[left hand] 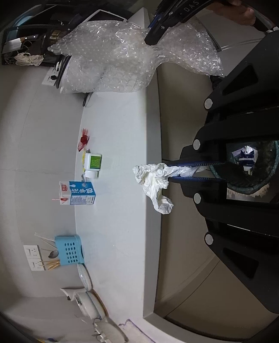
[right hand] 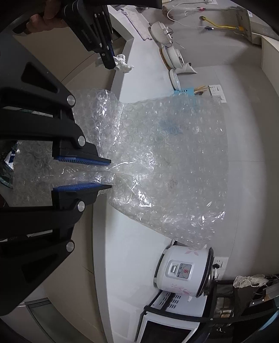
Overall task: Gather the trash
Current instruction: 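Lift the tissue and bubble wrap and carry both down over the trash bin, then open the right gripper to drop the bubble wrap while the left drops the tissue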
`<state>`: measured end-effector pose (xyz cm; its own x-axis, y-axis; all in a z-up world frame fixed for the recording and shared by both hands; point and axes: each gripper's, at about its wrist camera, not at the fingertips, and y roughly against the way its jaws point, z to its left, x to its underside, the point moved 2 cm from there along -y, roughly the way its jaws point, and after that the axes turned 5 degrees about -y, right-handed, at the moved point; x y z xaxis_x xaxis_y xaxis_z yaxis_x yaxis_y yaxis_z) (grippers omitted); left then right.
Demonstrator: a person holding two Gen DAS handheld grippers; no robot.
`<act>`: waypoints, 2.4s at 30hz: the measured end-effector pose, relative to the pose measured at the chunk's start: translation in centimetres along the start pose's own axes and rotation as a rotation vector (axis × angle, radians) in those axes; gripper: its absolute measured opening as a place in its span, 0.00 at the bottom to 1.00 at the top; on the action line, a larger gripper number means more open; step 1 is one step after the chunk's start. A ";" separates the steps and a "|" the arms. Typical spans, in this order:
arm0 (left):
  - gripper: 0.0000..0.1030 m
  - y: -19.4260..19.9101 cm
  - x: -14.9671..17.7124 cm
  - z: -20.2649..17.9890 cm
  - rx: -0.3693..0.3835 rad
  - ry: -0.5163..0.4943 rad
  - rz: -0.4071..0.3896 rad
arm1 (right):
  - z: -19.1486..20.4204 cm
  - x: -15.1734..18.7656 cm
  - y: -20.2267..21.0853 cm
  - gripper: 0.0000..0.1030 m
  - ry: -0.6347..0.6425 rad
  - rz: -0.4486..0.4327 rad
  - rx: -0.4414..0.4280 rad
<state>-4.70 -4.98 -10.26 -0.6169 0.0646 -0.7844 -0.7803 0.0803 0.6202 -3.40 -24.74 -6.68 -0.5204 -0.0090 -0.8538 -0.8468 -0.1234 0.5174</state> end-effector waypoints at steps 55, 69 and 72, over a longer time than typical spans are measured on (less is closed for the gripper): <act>0.07 -12.9 18.3 1.5 0.062 0.067 0.271 | 2.2 26.7 -16.8 0.34 0.054 0.552 -0.012; 0.07 -13.3 18.3 0.9 0.065 0.065 0.310 | 2.3 26.6 -16.7 0.72 0.066 0.526 -0.003; 0.07 -13.6 18.4 1.0 0.071 0.065 0.320 | 1.5 26.0 -16.3 0.79 0.042 0.502 0.010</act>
<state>-5.30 -3.89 -33.14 -0.8363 0.0341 -0.5471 -0.5385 0.1354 0.8316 -3.31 -21.45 -37.18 -0.8591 -0.1049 -0.5009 -0.4941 -0.0845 0.8653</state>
